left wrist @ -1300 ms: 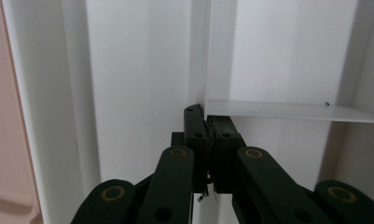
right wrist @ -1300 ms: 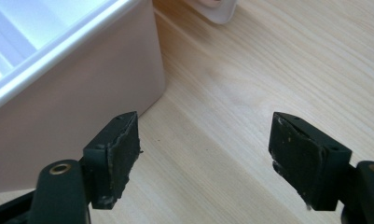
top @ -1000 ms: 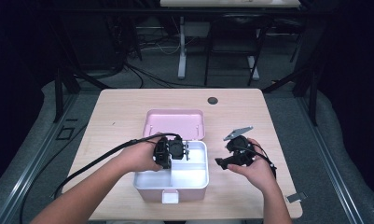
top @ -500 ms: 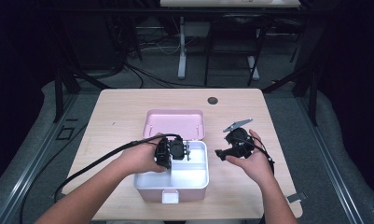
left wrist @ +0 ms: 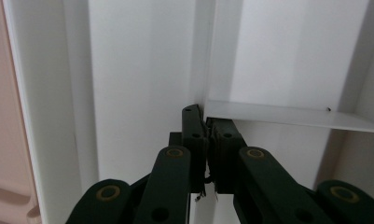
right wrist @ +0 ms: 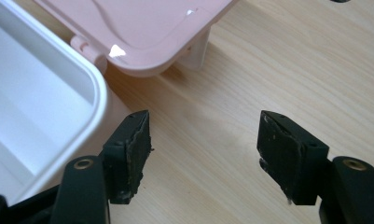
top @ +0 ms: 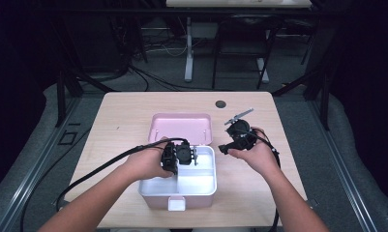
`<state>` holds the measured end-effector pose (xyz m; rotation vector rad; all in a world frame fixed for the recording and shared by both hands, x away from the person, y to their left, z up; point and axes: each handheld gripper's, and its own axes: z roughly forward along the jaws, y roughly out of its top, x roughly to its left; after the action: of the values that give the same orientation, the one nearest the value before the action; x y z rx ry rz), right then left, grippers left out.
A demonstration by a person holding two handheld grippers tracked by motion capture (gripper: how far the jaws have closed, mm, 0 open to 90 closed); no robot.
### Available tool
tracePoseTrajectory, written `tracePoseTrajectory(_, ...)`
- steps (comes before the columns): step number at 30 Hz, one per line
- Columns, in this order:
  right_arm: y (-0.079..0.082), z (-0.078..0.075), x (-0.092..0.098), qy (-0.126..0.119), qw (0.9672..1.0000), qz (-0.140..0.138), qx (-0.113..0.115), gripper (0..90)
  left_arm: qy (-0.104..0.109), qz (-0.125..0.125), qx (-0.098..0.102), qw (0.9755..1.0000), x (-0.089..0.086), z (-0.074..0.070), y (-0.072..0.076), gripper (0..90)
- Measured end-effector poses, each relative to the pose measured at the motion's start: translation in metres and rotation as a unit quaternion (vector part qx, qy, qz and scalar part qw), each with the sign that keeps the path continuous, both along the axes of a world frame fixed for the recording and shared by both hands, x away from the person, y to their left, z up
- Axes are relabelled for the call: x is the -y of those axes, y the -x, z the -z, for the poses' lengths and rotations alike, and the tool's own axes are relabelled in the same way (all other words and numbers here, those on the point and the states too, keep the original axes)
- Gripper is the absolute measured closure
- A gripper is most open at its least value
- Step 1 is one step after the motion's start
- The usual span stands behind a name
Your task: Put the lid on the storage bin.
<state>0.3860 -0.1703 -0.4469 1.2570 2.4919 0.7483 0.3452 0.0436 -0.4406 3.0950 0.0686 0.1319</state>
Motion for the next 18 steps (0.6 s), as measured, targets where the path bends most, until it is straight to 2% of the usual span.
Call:
tracePoseTrajectory(2,-0.003,-0.002,-0.004,0.002,0.9999,0.007,-0.008,34.4,0.0,0.0,0.0,1.0,0.0,0.0,0.0,86.2)
tracePoseTrajectory(5,-0.009,-0.007,-0.008,0.003,0.9999,0.017,-0.002,36.0,-0.003,0.0,-0.004,1.0,0.0,0.0,-0.001,86.2)
tracePoseTrajectory(6,-0.012,-0.009,-0.009,-0.004,0.9998,0.019,-0.003,35.9,0.0,-0.001,-0.004,1.0,0.0,0.0,-0.001,86.3)
tracePoseTrajectory(13,-0.029,-0.016,-0.021,0.001,0.9998,0.02,0.001,38.7,-0.004,0.001,-0.004,1.0,0.001,0.0,0.0,86.3)
tracePoseTrajectory(15,-0.037,-0.016,-0.024,-0.005,0.9999,0.012,-0.002,38.5,-0.002,0.0,-0.004,1.0,0.0,0.0,-0.001,86.4)
tracePoseTrajectory(16,-0.04,-0.016,-0.025,-0.009,0.9998,0.015,-0.012,38.3,-0.002,0.0,-0.006,1.0,0.0,0.0,-0.001,86.4)
tracePoseTrajectory(18,-0.046,-0.014,-0.027,-0.006,0.9997,0.016,-0.019,39.2,-0.001,0.0,-0.008,1.0,0.0,0.0,-0.001,86.4)
